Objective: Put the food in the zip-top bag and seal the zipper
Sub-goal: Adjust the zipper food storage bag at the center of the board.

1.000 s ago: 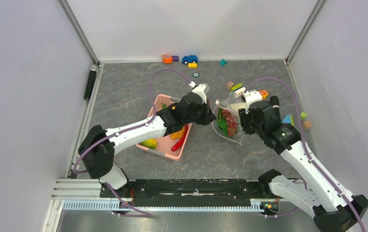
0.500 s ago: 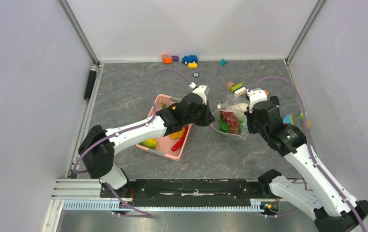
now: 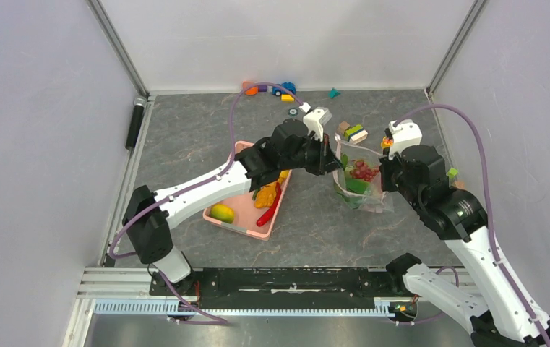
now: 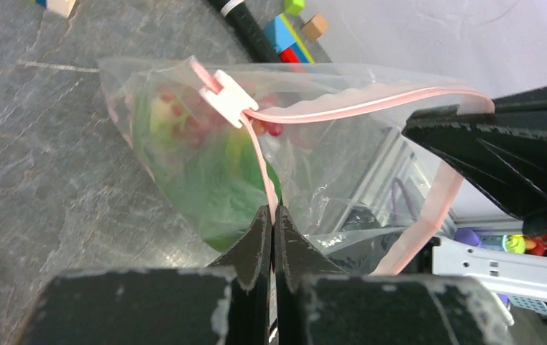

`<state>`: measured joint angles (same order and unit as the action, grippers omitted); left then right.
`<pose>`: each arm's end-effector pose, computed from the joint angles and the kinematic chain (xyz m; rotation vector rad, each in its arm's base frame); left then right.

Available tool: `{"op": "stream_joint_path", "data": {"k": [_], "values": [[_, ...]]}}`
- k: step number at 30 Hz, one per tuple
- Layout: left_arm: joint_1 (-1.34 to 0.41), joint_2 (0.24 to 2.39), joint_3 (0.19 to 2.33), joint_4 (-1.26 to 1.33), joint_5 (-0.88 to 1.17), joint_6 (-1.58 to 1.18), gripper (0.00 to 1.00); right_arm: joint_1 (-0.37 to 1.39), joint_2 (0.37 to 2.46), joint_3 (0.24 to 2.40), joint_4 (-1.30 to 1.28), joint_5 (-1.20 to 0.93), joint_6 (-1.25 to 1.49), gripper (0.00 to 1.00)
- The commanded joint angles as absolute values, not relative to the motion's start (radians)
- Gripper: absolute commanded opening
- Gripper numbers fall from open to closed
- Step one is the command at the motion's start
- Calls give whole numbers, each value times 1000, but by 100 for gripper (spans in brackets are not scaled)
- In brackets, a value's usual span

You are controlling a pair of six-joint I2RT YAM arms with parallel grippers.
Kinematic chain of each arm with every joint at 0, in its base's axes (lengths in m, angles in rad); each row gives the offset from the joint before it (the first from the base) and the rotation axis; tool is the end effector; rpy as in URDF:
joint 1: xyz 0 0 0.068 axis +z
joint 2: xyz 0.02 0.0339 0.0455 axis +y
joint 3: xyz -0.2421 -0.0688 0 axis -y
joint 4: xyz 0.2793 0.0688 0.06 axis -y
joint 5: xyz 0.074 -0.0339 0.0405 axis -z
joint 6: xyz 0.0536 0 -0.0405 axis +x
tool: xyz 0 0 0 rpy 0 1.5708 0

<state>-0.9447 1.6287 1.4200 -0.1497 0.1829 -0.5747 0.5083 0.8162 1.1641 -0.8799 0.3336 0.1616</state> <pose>0.2490 -0.3609 0.3116 0.5200 2.0494 -1.1478 0.1865 0.0838 0.3783 -0.1601 2.0650 0.0597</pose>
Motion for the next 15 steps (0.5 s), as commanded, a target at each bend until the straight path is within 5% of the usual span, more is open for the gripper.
{"op": "stream_joint_path", "data": {"k": [1, 6, 10, 14, 15], "values": [[-946, 1589, 1355, -152, 122, -520, 2, 511, 793, 1070, -804, 162, 143, 0], [-943, 1561, 1291, -191, 19, -535, 3, 511, 781, 994, -715, 126, 143, 0], [-943, 1518, 1253, -194, 3, -530, 27, 511, 777, 945, -616, 45, 141, 0], [-943, 1450, 1214, -207, -35, -517, 91, 511, 794, 934, -554, -31, 146, 0], [-943, 1424, 1201, -213, -47, -517, 99, 511, 798, 934, -542, -39, 148, 0]]}}
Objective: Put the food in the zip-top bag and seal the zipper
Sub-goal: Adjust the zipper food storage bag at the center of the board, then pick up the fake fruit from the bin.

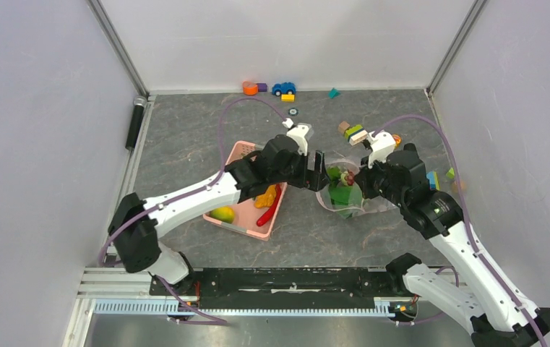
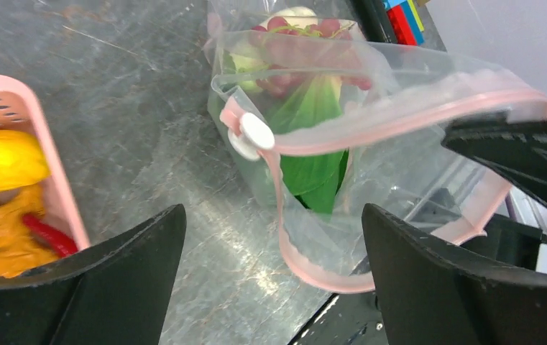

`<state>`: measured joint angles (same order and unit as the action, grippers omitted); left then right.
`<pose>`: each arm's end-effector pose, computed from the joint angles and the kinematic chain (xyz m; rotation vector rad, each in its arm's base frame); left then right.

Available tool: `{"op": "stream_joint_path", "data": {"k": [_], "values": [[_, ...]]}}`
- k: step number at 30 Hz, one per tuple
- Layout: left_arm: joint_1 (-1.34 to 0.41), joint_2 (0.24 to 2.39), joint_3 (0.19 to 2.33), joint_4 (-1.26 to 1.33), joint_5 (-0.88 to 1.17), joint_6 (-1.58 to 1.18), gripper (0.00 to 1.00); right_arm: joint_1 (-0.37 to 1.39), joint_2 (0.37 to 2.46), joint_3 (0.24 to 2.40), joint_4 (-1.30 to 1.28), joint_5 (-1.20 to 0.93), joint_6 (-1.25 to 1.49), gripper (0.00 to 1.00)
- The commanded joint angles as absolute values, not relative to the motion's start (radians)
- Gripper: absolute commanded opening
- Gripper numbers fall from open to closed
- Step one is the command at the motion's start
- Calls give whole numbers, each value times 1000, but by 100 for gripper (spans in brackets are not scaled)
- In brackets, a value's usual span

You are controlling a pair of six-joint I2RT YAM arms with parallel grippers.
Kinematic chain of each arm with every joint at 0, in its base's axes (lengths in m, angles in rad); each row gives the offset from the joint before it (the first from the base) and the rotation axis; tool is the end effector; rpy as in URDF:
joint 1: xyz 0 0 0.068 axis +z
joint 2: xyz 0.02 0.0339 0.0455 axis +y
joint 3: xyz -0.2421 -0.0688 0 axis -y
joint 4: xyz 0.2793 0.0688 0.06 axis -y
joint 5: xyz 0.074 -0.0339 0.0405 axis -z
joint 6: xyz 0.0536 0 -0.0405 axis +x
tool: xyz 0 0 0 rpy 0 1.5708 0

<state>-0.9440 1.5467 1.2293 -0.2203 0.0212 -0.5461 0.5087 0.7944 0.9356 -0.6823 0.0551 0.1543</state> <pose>0.2383 -0.3310 0.2600 0.4569 2.1980 -0.8820 0.2003 0.1083 0.3193 -0.3426 2.1015 0.3365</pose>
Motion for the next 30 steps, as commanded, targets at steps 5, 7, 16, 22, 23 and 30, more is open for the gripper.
{"op": "stream_joint_path", "data": {"k": [5, 7, 16, 22, 23, 30], "values": [[-943, 1274, 1082, -251, -165, -497, 100, 511, 812, 921, -505, -56, 142, 0], [-943, 1212, 1034, -312, -276, -511, 100, 511, 812, 912, -493, -56, 133, 0], [-937, 1060, 932, -787, -643, -775, 100, 511, 843, 850, -449, -61, 96, 0], [-895, 1062, 862, -836, -661, -854, 100, 511, 848, 842, -451, -34, 92, 0], [-880, 1065, 854, -836, -654, -854, 100, 511, 849, 842, -451, -34, 91, 0], [-820, 1088, 797, -805, -625, -862, 100, 511, 862, 842, -456, -8, 90, 0]]}}
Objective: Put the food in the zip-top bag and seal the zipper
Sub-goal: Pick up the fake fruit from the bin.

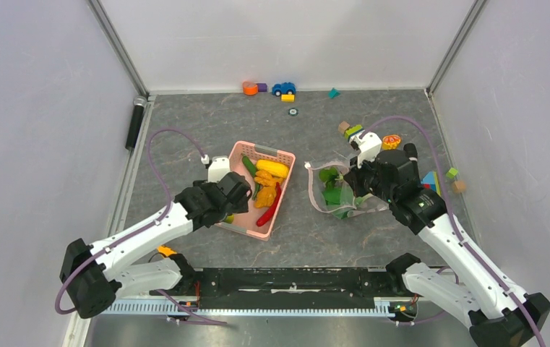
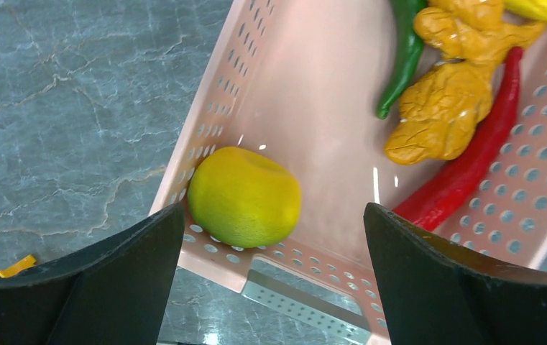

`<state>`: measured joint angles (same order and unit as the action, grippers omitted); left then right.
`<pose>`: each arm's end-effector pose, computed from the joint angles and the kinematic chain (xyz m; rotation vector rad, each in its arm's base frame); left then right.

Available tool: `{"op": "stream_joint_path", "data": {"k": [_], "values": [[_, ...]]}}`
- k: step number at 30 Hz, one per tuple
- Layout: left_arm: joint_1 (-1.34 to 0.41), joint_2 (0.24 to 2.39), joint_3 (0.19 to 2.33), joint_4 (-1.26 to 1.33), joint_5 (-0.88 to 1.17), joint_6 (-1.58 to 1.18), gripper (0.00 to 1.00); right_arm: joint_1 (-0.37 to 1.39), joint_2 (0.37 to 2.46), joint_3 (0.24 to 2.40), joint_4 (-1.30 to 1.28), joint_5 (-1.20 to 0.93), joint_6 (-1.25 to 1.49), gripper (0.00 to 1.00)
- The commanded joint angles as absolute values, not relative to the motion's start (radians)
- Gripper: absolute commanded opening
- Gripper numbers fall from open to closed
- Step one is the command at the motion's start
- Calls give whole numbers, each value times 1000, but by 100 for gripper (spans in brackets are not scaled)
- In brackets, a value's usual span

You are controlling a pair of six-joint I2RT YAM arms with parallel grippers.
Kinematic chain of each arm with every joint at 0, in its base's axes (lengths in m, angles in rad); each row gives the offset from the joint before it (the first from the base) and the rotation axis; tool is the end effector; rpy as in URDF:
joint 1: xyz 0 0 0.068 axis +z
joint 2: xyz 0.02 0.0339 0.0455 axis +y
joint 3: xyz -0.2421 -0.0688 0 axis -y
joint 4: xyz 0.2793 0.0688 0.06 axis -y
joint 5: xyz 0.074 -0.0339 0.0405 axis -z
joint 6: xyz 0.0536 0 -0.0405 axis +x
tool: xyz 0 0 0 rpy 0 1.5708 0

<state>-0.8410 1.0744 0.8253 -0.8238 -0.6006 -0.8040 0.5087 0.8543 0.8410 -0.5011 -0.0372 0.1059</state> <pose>0.1870 -0.1636 0.2118 -0.1430 2.3781 0.0579 0.2192 0.1245 0.2896 -0.4448 2.0639 0.4100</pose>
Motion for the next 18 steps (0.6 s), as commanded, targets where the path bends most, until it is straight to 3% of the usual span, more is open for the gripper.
{"op": "stream_joint_path", "data": {"k": [1, 18], "values": [[-811, 1090, 784, -790, -618, -862, 100, 511, 863, 842, -456, -6, 89, 0], [-739, 1135, 647, -595, -489, -854, 88, 510, 898, 853, -469, 81, 89, 0]]}}
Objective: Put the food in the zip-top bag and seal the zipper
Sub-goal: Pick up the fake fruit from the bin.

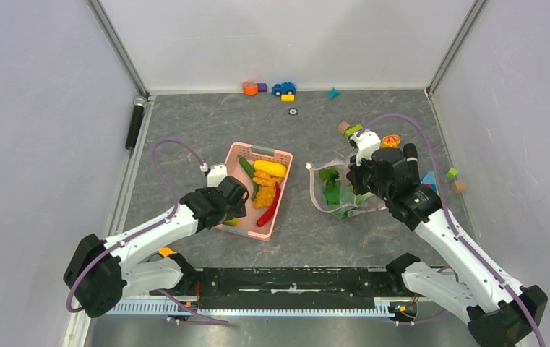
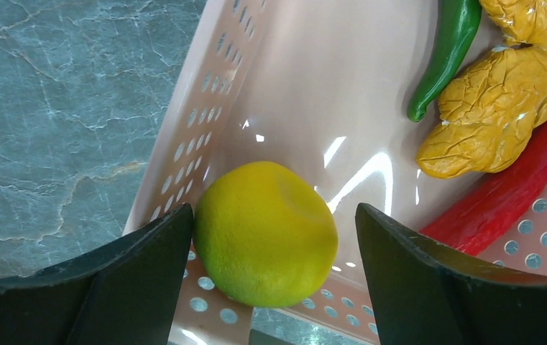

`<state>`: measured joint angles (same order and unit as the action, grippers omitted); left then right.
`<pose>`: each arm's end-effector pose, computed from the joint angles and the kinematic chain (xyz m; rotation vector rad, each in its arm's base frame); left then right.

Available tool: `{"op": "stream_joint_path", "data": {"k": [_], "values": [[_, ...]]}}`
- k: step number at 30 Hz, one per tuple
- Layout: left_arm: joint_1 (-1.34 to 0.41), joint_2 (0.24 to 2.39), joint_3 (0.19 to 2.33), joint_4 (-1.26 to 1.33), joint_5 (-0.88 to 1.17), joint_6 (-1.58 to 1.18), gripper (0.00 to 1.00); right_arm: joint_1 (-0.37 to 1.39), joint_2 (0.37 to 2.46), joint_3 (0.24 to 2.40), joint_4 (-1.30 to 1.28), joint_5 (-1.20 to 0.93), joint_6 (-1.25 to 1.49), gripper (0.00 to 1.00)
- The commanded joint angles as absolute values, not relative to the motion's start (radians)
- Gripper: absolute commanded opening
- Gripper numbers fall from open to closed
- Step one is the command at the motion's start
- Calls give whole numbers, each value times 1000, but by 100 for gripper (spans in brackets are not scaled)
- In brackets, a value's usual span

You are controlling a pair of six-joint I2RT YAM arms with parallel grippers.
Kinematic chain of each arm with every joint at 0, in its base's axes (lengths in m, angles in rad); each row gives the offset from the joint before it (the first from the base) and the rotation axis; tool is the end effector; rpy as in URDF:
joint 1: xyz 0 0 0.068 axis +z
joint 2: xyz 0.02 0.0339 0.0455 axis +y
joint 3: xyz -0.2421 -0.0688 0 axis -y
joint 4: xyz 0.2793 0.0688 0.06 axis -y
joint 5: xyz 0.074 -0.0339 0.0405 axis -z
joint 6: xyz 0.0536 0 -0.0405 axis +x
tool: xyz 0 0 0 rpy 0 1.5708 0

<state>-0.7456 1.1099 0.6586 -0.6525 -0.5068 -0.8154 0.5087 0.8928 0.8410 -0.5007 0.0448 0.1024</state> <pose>0.1971 -0.1466 0.1546 -0.2375 2.4556 0.0410 0.2272 0.1239 0.2806 -0.4053 2.1000 0.3134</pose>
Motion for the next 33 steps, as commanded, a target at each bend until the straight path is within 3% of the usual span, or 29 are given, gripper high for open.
{"op": "stream_joint_path", "data": {"k": [1, 21, 24, 30, 33], "values": [[-739, 1143, 650, -594, -492, -852, 88, 511, 899, 854, -468, 84, 90, 0], [-738, 1254, 670, -559, -267, -765, 82, 511, 892, 857, -477, 117, 93, 0], [-738, 1238, 678, -578, -262, -758, 74, 510, 887, 859, -479, 122, 94, 0], [-738, 1192, 687, -584, -257, -747, 43, 510, 877, 859, -480, 132, 98, 0], [-738, 1167, 698, -593, -273, -749, 37, 511, 874, 858, -482, 138, 99, 0]]}}
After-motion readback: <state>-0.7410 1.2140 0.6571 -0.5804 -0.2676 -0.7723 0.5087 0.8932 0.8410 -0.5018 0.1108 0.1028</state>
